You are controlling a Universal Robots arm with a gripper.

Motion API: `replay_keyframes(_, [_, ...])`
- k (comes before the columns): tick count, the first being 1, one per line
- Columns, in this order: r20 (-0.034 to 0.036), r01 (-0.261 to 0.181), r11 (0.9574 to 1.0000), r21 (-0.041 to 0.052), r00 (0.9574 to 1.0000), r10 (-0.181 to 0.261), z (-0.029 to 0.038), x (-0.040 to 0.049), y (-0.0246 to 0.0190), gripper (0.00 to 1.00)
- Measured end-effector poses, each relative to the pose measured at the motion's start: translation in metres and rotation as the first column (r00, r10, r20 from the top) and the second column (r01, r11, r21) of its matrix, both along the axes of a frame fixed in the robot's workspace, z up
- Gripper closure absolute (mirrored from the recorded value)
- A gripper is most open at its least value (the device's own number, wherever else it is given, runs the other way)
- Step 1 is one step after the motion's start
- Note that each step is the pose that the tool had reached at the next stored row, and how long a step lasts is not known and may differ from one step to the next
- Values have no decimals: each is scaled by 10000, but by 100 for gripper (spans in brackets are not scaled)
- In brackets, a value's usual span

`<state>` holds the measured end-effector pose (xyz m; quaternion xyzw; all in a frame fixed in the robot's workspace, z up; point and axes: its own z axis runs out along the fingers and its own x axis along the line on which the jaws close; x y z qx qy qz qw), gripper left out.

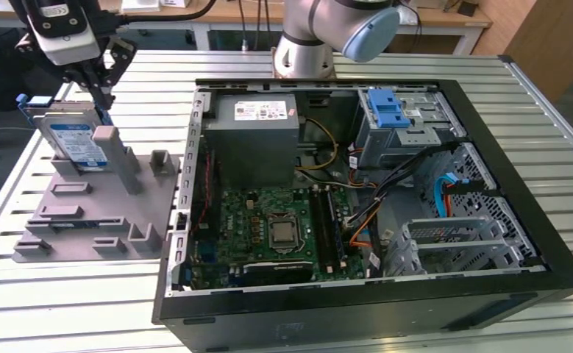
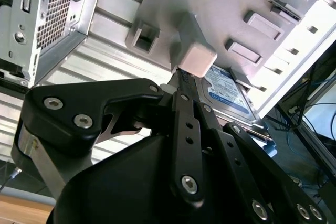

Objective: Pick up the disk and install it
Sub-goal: 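Reach for the disk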

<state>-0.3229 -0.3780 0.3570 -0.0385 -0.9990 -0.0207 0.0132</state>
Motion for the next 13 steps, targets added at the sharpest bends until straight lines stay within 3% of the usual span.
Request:
replay_keyframes(5, [0, 0, 10000, 0, 10000, 0, -2, -121, 46, 89])
replay_keyframes(13, [0, -1, 10000, 0, 10000, 1, -9, -215, 67, 89])
